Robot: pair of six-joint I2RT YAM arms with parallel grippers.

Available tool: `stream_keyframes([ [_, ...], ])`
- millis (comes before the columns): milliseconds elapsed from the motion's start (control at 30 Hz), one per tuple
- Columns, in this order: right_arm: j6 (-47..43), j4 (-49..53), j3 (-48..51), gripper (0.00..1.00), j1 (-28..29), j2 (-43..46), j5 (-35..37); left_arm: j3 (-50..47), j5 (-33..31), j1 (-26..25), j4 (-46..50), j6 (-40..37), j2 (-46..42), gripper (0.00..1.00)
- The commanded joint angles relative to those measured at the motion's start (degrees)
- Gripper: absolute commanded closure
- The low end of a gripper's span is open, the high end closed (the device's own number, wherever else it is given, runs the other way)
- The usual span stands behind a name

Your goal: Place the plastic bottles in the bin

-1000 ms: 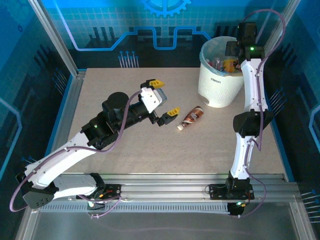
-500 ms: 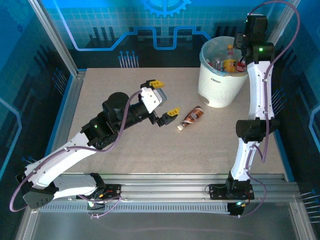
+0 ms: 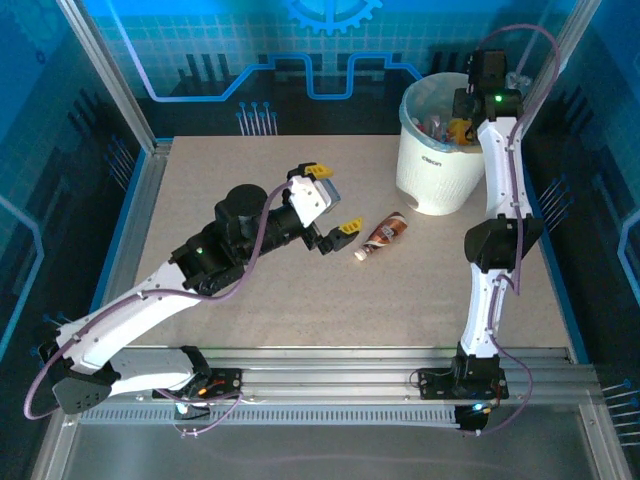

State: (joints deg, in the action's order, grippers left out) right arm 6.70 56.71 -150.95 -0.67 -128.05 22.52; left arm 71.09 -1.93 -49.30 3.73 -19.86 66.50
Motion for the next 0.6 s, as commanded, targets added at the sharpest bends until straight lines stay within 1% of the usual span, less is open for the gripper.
stream_keyframes([
  [0, 1.4, 1.4, -1.3, 0.49, 0.5, 1.7, -2.4, -0.8, -0.3, -0.3, -0.6, -0.3, 0.3, 0.03],
  [100, 1.4, 0.1, -3.0, 0.46, 0.7, 4.7, -1.0, -1.2, -0.4, -0.3, -1.1, -0.4, 0.6, 0.03],
  [200, 1.3, -3.1, -2.2, 0.43, 0.4, 7.9, 2.4, -1.6, -0.5, -0.3, -2.0, -0.9, 1.1, 0.03],
  [267, 1.1, -5.5, -0.7, 0.36, -0.2, 9.1, 5.4, -1.3, -0.6, -0.3, -2.1, -1.2, 1.8, 0.03],
  [367, 2.8, -4.9, -0.4, 0.21, -1.6, 8.5, 8.1, -0.9, -0.4, -0.3, -2.1, -1.7, 2.9, 0.03],
  [467, 4.9, -2.7, -0.1, 0.14, -2.0, 6.9, 12.0, -0.7, -0.2, -0.3, -2.6, -1.5, 3.6, 0.03],
  [567, 6.3, -2.1, 1.4, 0.1, -2.0, 5.6, 14.8, -0.6, 0.2, -0.3, -2.7, -1.3, 4.2, 0.03],
])
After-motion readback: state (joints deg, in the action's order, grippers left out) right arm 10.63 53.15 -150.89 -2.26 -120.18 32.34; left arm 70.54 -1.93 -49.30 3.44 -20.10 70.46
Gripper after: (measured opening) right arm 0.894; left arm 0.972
